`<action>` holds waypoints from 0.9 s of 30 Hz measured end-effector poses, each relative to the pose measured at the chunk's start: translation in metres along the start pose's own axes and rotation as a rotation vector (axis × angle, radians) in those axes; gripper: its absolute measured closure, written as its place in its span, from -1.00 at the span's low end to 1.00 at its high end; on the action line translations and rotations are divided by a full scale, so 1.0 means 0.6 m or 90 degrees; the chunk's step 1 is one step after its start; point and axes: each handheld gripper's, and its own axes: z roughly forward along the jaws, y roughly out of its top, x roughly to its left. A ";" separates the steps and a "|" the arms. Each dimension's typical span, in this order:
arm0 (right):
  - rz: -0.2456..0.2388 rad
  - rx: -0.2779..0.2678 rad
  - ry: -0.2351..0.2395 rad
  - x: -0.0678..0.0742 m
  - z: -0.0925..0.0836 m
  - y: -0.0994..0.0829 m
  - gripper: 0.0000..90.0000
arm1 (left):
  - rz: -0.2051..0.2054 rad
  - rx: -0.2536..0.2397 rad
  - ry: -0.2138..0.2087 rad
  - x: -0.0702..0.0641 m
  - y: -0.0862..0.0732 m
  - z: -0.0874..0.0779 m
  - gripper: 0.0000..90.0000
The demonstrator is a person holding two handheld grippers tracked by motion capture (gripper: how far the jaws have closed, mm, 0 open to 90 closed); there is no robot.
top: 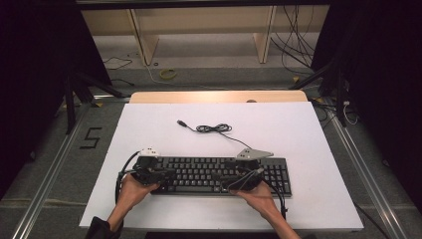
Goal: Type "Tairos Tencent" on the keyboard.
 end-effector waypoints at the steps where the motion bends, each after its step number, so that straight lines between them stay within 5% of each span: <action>1: 0.000 0.000 0.001 0.001 -0.001 -0.001 -0.27 | 0.001 0.001 0.000 0.000 0.000 0.001 0.98; 27: -0.002 0.005 -0.005 0.001 -0.015 -0.020 -0.27 | -0.003 0.030 0.006 0.001 -0.003 0.015 0.98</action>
